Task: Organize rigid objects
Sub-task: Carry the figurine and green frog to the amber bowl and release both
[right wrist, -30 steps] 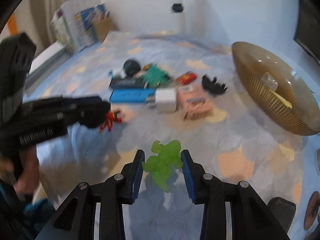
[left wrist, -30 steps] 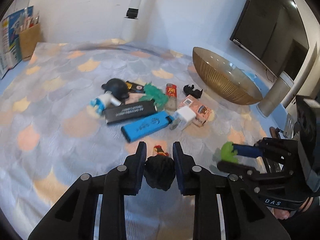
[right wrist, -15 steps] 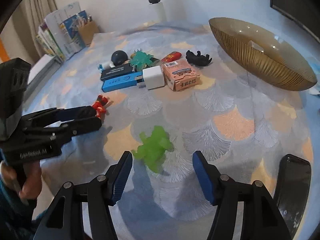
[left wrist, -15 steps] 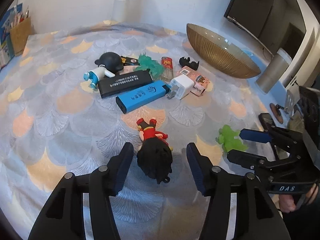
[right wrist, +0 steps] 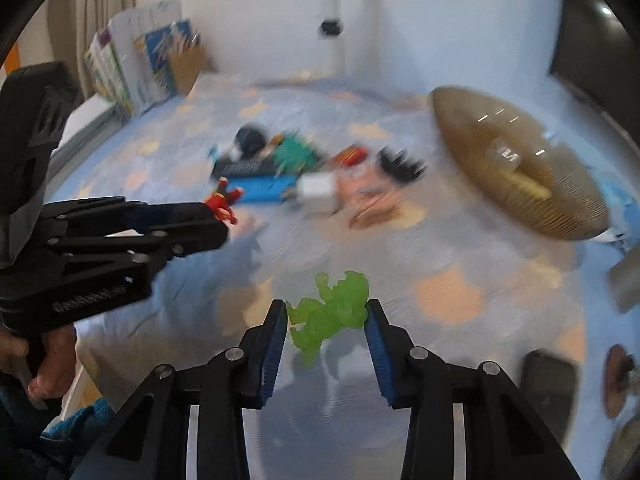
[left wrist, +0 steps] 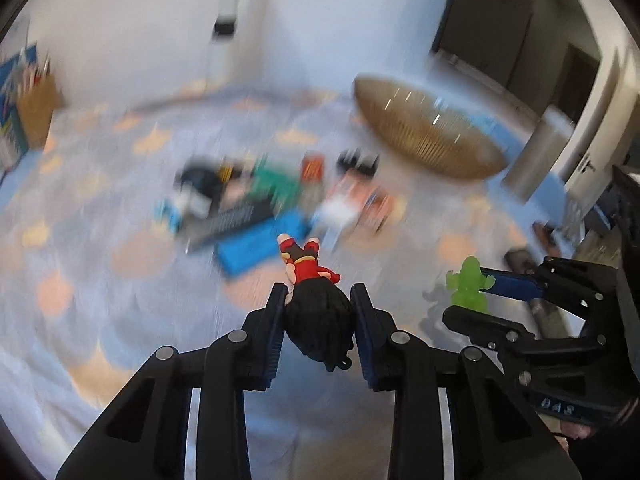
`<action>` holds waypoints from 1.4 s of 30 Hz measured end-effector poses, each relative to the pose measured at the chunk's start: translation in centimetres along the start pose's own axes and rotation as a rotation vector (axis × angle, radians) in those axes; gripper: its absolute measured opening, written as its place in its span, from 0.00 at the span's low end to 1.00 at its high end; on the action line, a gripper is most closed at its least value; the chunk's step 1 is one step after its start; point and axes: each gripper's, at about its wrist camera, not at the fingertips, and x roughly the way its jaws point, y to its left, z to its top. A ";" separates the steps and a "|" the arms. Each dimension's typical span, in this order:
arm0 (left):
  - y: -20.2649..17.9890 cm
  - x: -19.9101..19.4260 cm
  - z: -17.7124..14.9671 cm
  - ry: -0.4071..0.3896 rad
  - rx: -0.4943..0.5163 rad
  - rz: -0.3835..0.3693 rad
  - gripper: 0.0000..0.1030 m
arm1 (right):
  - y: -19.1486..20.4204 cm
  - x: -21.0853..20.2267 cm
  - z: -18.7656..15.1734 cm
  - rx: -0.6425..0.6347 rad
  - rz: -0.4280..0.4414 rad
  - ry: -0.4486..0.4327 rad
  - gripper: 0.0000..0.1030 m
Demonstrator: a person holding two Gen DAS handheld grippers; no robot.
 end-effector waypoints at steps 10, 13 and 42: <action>-8.4 -1.1 12.9 -0.211 0.120 -0.090 0.28 | -9.2 -7.8 7.9 0.070 -0.165 -0.183 0.38; -10.1 1.4 14.7 -0.190 0.097 -0.126 0.28 | -10.7 -7.8 9.1 0.062 -0.186 -0.180 0.38; 1.1 -7.0 8.8 -0.324 -0.101 0.027 0.77 | -7.2 -8.4 6.6 0.188 0.026 -0.216 0.59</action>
